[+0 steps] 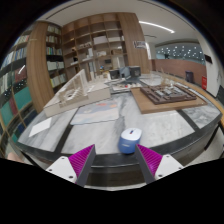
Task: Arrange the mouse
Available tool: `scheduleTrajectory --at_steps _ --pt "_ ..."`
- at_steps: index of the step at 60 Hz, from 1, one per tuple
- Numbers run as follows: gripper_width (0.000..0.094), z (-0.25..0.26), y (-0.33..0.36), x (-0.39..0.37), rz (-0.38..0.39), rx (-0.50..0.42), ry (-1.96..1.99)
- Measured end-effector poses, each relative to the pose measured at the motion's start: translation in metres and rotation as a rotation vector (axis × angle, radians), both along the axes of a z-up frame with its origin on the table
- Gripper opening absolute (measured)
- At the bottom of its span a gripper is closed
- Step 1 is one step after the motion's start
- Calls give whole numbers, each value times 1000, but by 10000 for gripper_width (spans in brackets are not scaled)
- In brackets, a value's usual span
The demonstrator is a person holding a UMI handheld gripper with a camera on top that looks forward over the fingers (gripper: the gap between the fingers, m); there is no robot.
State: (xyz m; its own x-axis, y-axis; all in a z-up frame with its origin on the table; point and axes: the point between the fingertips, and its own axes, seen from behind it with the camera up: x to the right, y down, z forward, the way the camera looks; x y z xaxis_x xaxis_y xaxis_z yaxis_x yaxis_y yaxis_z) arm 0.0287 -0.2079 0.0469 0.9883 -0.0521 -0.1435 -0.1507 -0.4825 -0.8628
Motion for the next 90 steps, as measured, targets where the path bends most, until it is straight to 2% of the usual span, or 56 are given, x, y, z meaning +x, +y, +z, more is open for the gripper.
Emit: scheduleTrajectory --at_steps 7,19,26,30,31,32,34,38,39,45,49,54,58,64,72,73,74,75,76,77,81,82,83,86,90 --pt "818 -28 26 45 -54 -51 -36" --pt "812 -54 69 45 -52 -95 3" --pt "792 -57 101 42 -70 -77 -62" --pt "726 -61 112 45 -101 -75 -132" --pt "771 -60 114 45 -101 -65 -148" --pt "728 -59 117 42 -97 -54 -152" --pt "534 -60 119 35 -89 -35 -138" --pt "532 -58 121 35 -116 -3 -175" --pt "498 -58 121 35 -117 -4 -184" --pt "411 -53 130 22 -108 -68 -105" --pt "389 -19 165 12 -105 3 -84" --pt "387 21 228 -13 -70 85 -142" --pt "386 32 270 -41 -31 117 -131" --pt "383 5 323 -82 16 50 -99" --pt "389 -50 347 -98 58 -83 -149" --pt "482 -57 345 -99 65 -109 -155" --pt "493 -60 346 -100 73 -100 -162" --pt "438 -58 350 -99 76 -81 -179" --pt "539 -56 350 -98 75 -87 -194" --pt "481 -59 348 -99 79 -107 -201" --pt "576 -58 346 -94 65 -135 -187" --pt "661 -59 343 -94 62 -148 -175" --pt "634 -58 340 -94 61 -158 -160" --pt "718 -51 331 -97 55 -146 -117" --pt "764 -30 309 -98 70 -107 -133"
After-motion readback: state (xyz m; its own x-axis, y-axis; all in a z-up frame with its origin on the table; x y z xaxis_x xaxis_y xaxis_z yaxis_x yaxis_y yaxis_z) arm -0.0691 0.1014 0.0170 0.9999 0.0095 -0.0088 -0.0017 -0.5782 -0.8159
